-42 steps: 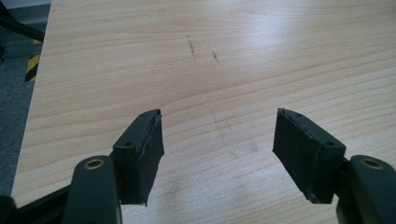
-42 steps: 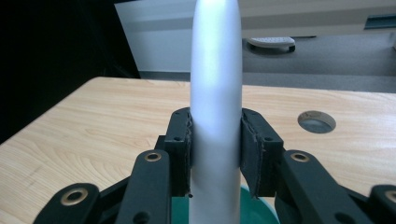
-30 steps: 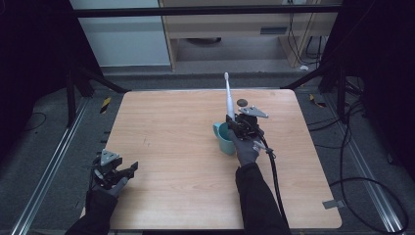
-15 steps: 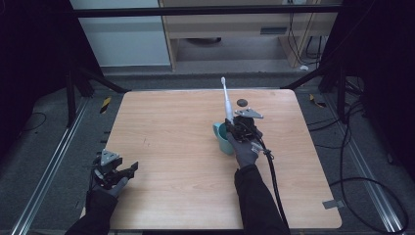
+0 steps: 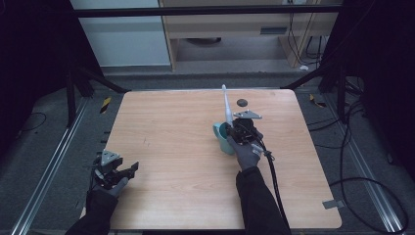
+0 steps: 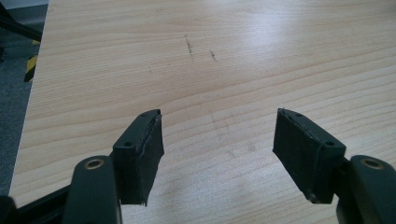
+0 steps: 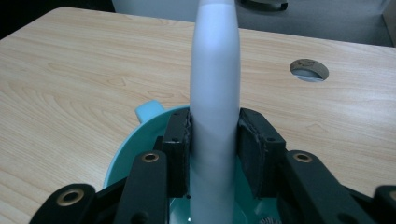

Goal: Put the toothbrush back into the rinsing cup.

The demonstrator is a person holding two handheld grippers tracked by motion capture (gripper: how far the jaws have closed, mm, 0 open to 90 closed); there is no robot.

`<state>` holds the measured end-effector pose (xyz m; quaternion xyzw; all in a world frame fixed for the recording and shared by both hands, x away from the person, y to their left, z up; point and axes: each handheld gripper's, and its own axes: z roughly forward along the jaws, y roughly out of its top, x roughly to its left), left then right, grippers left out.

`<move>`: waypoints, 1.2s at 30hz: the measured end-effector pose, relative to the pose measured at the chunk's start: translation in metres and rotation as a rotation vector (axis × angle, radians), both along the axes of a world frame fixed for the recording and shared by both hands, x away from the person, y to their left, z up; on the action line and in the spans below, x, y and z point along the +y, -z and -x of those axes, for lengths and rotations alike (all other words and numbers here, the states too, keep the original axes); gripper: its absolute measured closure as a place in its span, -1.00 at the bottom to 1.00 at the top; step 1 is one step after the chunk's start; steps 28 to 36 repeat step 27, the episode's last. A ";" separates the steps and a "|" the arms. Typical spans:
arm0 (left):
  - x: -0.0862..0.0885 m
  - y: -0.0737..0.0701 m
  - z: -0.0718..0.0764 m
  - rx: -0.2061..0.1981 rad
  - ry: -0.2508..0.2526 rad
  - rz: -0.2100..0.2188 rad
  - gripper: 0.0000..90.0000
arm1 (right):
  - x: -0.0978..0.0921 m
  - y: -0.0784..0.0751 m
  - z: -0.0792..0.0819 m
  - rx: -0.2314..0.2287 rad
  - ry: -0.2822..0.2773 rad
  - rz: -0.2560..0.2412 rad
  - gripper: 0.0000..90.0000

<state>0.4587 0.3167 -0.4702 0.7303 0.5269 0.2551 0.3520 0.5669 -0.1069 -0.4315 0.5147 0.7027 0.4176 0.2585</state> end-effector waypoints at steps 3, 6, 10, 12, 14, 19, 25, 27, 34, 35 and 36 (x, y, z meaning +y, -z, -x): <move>0.000 0.000 0.000 -0.003 -0.001 0.002 -0.29 | -0.001 0.000 0.001 -0.004 0.006 0.002 0.44; 0.000 0.000 0.000 0.000 0.000 0.000 -0.29 | -0.004 -0.003 0.005 -0.015 -0.002 -0.009 0.39; 0.000 0.000 0.000 -0.003 0.002 0.004 -0.29 | -0.007 -0.009 0.017 -0.052 -0.032 -0.012 0.09; 0.000 0.000 0.001 -0.004 0.003 0.004 -0.29 | -0.008 -0.011 0.021 -0.063 -0.035 -0.010 -0.02; 0.000 0.000 0.001 -0.005 0.006 0.004 -0.29 | -0.014 -0.016 0.030 -0.071 -0.051 -0.007 -0.23; -0.001 0.000 0.001 -0.002 0.014 0.003 -0.29 | -0.043 -0.022 0.055 -0.071 -0.088 -0.076 -0.50; -0.001 0.002 0.000 0.006 0.023 0.002 -0.29 | -0.071 -0.010 0.076 -0.049 -0.093 -0.037 -0.58; -0.001 0.002 0.000 0.007 0.027 0.001 -0.27 | -0.082 -0.004 0.084 -0.039 -0.091 -0.025 -0.59; -0.001 0.002 0.000 0.007 0.027 0.001 -0.27 | -0.082 -0.004 0.084 -0.039 -0.091 -0.025 -0.59; -0.001 0.002 0.000 0.007 0.027 0.001 -0.27 | -0.082 -0.004 0.084 -0.039 -0.091 -0.025 -0.59; -0.001 0.002 0.000 0.007 0.027 0.001 -0.27 | -0.082 -0.004 0.084 -0.039 -0.091 -0.025 -0.59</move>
